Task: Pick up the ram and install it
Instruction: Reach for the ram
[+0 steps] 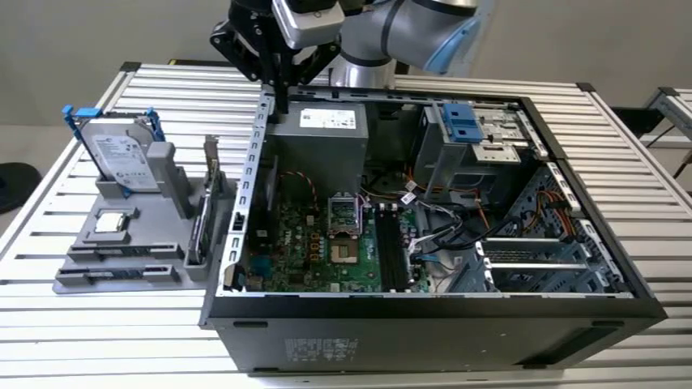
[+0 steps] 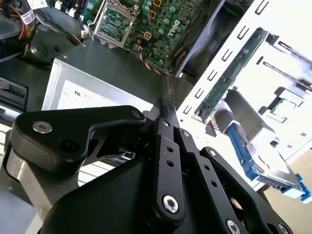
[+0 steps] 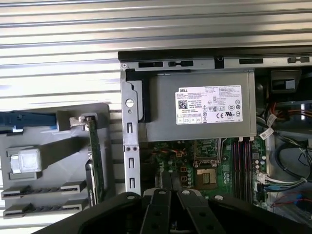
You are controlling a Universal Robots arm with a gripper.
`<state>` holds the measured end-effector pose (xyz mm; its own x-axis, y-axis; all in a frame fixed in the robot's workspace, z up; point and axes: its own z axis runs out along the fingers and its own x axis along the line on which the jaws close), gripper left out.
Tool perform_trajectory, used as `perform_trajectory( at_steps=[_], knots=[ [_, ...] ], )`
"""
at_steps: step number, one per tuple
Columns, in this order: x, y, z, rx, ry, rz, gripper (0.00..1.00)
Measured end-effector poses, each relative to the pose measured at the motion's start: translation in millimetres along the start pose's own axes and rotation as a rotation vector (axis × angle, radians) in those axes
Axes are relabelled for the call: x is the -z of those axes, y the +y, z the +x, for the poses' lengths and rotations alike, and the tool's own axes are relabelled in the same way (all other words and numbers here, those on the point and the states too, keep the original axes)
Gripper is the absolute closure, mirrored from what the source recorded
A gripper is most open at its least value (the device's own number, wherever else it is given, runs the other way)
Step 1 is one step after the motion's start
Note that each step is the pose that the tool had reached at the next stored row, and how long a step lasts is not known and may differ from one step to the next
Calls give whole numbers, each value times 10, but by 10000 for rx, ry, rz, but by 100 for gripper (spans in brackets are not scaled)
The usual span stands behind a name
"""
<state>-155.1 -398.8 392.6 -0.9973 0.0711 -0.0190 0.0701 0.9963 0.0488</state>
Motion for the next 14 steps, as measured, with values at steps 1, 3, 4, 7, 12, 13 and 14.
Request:
perform_trajectory(
  at_steps=[1,3,4,7,12,13,14],
  knots=[
    [1,-1,13,-1,0,1,100],
    [1,-3,38,0,0,1,100],
    [1,-4,51,0,0,1,100],
    [2,-6,87,-1,1,1,100],
    [3,-10,145,-1,0,0,100],
    [4,-11,157,-1,0,0,100],
    [4,-12,169,0,0,0,100]
  ],
)
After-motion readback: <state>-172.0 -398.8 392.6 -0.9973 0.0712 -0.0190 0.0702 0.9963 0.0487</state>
